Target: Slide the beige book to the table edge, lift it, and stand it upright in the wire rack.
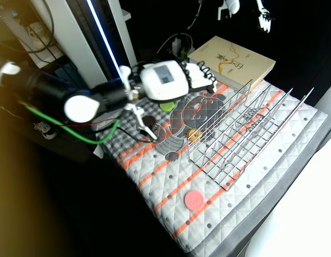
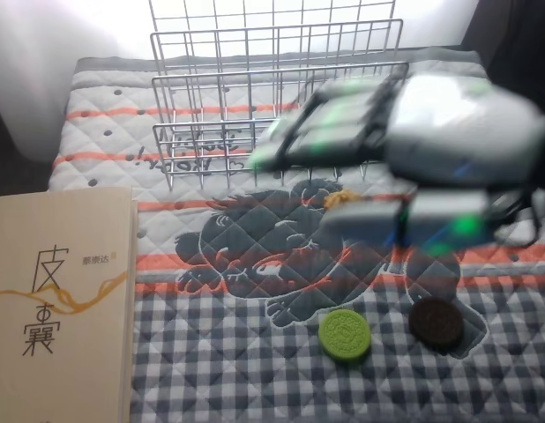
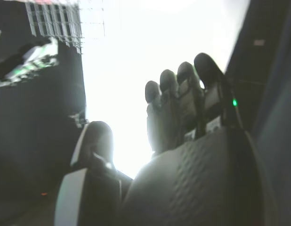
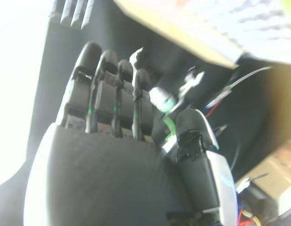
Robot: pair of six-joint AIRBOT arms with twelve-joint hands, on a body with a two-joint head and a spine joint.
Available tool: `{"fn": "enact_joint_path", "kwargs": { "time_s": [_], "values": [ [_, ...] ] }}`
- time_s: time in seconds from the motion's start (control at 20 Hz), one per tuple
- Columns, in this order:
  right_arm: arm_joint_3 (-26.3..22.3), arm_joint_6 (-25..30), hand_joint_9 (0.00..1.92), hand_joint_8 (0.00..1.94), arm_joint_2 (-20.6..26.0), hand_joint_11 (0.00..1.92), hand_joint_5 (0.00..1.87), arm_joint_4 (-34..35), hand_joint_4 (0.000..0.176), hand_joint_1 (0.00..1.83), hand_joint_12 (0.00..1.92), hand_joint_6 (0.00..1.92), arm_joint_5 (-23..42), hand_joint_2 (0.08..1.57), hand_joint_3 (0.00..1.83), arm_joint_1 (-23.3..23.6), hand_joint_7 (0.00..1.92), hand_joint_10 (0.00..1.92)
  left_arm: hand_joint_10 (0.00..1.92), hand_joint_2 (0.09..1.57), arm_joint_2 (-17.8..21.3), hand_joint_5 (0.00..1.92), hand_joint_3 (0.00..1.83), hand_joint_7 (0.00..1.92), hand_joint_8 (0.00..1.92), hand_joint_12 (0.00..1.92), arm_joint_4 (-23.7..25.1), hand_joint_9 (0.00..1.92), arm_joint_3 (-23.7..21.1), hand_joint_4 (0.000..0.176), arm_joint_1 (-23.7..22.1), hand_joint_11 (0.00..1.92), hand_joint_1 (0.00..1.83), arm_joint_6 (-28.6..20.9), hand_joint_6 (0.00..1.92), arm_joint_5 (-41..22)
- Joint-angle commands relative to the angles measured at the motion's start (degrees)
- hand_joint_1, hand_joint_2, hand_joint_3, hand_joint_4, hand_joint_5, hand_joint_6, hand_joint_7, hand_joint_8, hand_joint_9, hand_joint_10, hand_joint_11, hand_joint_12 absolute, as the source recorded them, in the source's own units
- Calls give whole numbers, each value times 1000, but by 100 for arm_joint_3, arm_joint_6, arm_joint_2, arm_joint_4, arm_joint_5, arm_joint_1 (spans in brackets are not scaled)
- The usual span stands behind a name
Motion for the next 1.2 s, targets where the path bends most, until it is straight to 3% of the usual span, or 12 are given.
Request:
{"fn": "enact_joint_path", "kwargs": {
  "time_s": [0.0,0.05,0.15,0.2,0.45,0.5,0.55,0.65,0.8,0.9,1.0,1.15],
  "values": [
    [-88,-249,437,0,116,304,382,649,0,0,753,0,1089,1409,0,-24,408,2,21,1192,-44,506,0,513,3,1119,-185,442,71,0,2,0,483,-162,0,-521],
    [-220,-625,458,0,286,305,393,1052,0,0,633,0,1396,1443,0,-155,419,0,27,1172,-124,518,0,536,7,1184,-298,477,132,0,3,0,483,-189,3,-359],
    [-424,-1020,406,0,649,330,376,1749,0,0,162,5,2148,1391,0,-495,427,0,7,1070,-364,438,0,511,1,1219,-571,478,330,0,0,0,451,-315,0,67],
    [-445,-1056,421,0,678,348,380,1798,0,0,93,0,2201,1419,0,-523,436,0,9,1041,-404,425,0,517,3,1227,-593,485,364,0,-1,0,429,-360,0,126],
    [-592,-1364,434,5,847,393,445,2292,0,0,59,5,2875,1379,0,-788,468,5,2,994,-780,385,0,511,1,1058,-846,449,708,0,-37,0,451,-687,2,693],
    [-607,-1385,468,0,868,499,458,2334,0,0,70,0,2908,1337,0,-810,483,0,0,971,-869,344,0,477,0,1012,-857,412,806,0,-58,0,442,-832,0,803],
    [-608,-1386,457,0,871,502,455,2360,0,0,68,0,2908,1330,0,-833,478,0,1,982,-959,306,0,418,0,905,-810,345,919,0,-90,0,457,-993,0,932],
    [-607,-1386,397,1,871,455,434,2403,0,0,42,0,2908,1304,0,-863,438,0,1,983,-1063,300,4,382,0,930,-672,328,1098,0,-218,0,409,-1105,0,1311],
    [-607,-1386,414,7,870,474,459,2435,0,0,44,8,2908,1282,0,-911,457,7,1,891,-1228,238,0,258,0,676,-300,217,1427,0,-496,0,336,-1233,0,2038],
    [-606,-1386,421,8,881,471,459,2452,0,0,40,6,2908,1288,0,-933,463,8,4,894,-1294,255,0,264,4,726,-60,224,1585,7,-646,0,307,-1292,7,2418],
    [-605,-1386,436,11,890,483,462,2467,0,0,43,6,2908,1290,0,-946,474,12,8,882,-1295,244,0,267,2,836,147,256,1657,28,-729,0,298,-1311,1,2661],
    [-592,-1386,444,10,891,482,459,2496,0,0,39,3,2908,1303,1,-964,482,12,16,911,-1275,290,1,355,8,1035,429,357,1754,36,-800,0,266,-1462,5,2886]
  ]
}}
